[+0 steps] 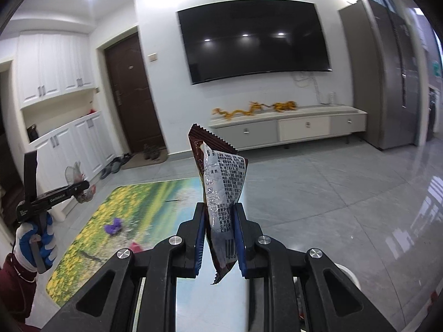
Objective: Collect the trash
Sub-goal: 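Carry the clear bag and brown wrapper to the bin and open both tools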
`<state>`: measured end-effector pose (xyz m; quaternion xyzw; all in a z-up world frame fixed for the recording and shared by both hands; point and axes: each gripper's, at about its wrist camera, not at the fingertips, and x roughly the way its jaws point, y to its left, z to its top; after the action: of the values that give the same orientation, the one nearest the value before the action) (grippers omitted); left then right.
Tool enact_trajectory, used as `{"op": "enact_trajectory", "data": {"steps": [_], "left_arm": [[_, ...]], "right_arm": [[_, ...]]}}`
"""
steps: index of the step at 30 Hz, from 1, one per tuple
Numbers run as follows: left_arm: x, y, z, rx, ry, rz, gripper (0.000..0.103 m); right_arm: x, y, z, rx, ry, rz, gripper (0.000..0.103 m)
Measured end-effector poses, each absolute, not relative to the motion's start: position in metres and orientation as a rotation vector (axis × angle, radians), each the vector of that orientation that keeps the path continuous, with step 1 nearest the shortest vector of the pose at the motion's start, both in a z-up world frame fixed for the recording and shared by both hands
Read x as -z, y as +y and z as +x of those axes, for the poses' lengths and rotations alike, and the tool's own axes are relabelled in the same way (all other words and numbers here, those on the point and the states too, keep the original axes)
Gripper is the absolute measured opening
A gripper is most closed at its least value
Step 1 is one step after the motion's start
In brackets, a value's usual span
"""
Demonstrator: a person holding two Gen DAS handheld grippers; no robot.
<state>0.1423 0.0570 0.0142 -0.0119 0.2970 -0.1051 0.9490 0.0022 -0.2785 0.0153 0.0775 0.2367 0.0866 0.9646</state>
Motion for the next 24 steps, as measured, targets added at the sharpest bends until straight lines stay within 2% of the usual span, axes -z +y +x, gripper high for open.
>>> {"op": "enact_trajectory", "data": {"steps": [10,24], "left_arm": [[0.029,-0.058,0.177,0.350,0.722,0.087,0.012],[0.088,-0.257,0.172,0.657,0.878,0.282,0.013]], "right_arm": [[0.032,-0.375,-0.005,-0.016,0.551,0.296,0.018],[0.141,-0.456,0.016,0.095,0.759,0.483,0.018]]}}
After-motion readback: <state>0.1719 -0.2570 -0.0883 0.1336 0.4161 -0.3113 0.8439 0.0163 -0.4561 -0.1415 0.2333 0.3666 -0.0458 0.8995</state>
